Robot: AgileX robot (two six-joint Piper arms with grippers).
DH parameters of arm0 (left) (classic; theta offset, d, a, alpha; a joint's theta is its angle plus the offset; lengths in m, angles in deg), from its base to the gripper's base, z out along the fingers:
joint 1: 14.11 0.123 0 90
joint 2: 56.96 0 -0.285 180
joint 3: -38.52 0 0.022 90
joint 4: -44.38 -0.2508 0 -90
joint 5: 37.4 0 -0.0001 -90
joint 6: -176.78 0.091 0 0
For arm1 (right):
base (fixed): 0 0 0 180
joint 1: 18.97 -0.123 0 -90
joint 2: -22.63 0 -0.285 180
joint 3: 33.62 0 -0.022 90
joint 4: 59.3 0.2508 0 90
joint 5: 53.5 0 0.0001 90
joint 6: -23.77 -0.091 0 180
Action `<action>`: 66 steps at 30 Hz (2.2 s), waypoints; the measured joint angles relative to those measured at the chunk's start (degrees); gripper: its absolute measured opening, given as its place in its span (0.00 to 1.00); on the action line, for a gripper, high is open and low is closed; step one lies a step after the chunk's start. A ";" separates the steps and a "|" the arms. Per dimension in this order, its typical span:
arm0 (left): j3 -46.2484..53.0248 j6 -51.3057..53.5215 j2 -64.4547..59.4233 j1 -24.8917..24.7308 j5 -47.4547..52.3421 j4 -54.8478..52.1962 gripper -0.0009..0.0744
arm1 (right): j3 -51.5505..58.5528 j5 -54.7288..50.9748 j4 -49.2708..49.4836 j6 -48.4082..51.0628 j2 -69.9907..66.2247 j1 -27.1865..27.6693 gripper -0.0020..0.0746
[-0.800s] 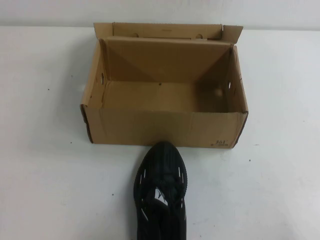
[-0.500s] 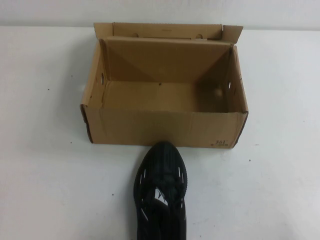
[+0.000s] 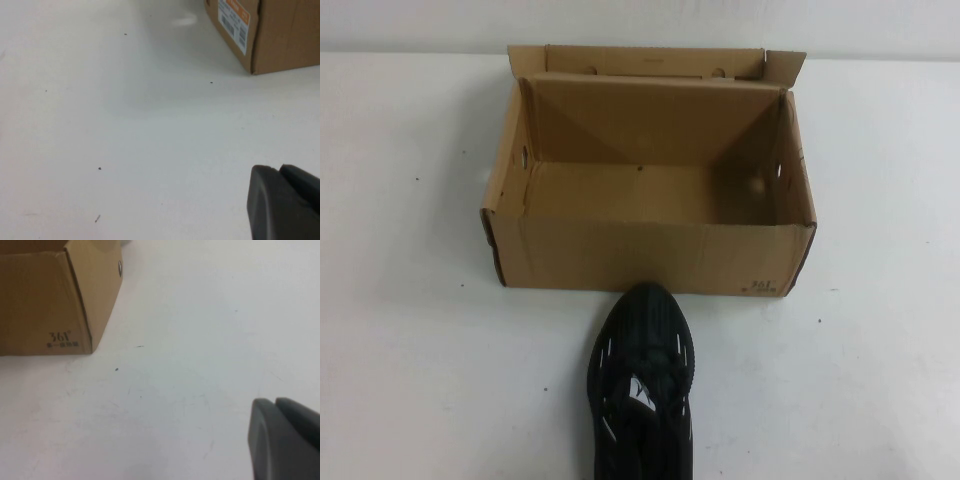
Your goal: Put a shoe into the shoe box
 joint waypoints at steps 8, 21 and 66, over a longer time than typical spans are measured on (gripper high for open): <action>0.00 0.00 0.00 0.00 0.00 0.00 0.01 | 0.00 0.00 0.00 0.00 0.00 0.00 0.00; 0.00 -0.30 0.00 0.00 0.00 0.00 0.01 | 0.00 0.00 0.00 0.00 0.00 0.00 0.00; -0.93 -7.71 0.22 0.00 -76.71 0.23 0.01 | -1.59 75.69 0.90 -7.78 0.38 0.00 0.00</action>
